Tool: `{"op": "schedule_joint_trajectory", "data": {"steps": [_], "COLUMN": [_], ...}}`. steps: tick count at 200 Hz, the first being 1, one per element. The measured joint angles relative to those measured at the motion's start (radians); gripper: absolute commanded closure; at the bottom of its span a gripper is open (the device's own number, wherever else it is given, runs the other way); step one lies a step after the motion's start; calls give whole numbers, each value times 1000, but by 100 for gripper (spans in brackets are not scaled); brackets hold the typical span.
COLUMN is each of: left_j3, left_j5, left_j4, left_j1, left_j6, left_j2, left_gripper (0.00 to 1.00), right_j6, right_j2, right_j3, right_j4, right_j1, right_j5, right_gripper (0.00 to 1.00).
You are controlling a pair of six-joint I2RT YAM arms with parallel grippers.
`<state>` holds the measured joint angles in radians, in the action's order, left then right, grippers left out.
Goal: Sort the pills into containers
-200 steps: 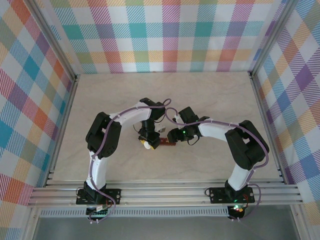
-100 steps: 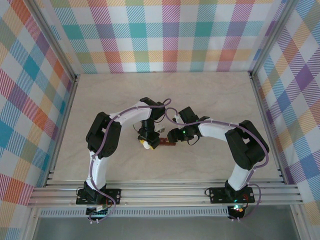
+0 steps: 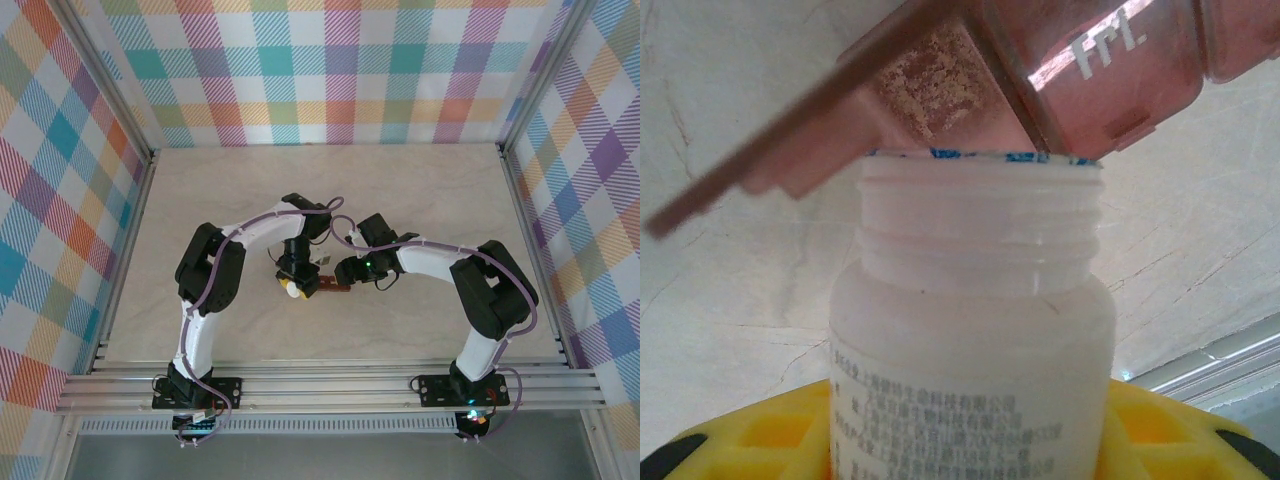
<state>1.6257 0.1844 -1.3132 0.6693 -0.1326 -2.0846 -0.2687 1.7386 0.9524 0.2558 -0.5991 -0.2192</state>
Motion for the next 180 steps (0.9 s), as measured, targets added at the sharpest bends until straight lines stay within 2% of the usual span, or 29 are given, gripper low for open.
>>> {"op": "schedule_joint_trajectory", "data": {"steps": [180], "left_j3": [41], "left_j5": [-34], "left_j4": [-47], "left_j1": [0], "left_j6": [9], "left_j2": [-21], "left_gripper": [100], "right_j6": [-1], "right_j2": [0], "right_j3": [0], "right_j4": [0], "right_j1": [0], "right_j5": [-2], "right_gripper": [34]}}
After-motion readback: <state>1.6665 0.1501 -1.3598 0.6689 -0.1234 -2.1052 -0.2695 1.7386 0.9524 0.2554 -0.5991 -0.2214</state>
